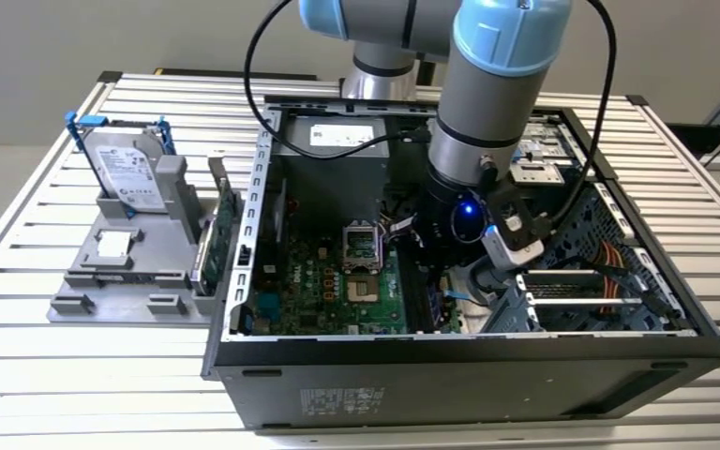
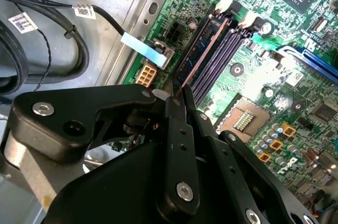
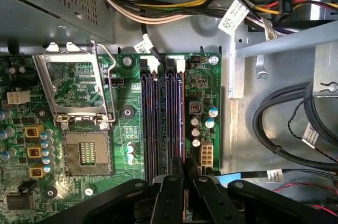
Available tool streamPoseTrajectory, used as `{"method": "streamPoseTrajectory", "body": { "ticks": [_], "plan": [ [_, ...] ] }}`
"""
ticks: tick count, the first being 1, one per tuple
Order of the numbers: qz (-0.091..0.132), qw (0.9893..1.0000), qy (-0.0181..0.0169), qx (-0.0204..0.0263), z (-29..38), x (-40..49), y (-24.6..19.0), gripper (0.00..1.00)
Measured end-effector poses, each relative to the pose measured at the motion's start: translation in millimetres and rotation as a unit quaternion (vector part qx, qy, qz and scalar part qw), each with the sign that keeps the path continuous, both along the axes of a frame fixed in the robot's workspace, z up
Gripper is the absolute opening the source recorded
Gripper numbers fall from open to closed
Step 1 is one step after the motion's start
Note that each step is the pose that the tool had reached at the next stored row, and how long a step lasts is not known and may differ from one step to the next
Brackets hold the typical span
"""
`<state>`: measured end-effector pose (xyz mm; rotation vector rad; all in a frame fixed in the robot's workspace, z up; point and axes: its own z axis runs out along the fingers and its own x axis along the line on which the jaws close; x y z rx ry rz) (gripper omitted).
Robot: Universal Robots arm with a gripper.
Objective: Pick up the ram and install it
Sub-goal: 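Insert the ram into the slot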
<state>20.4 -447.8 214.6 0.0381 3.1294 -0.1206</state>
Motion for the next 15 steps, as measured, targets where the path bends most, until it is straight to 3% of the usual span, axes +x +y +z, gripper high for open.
{"method": "streamPoseTrajectory", "body": {
  "ticks": [1,6,12,15],
  "plan": [
    [0.000,1.0000,0.0001,-0.0005,0.1,0.0,-0.1,1.00],
    [0.001,1.0000,0.0002,-0.0010,1.6,-0.2,-0.4,1.00],
    [0.001,1.0000,0.0002,-0.0008,24.0,-0.5,-0.1,1.00],
    [0.001,1.0000,0.0002,0.0029,27.8,-1.2,-0.1,1.00]
  ]
}}
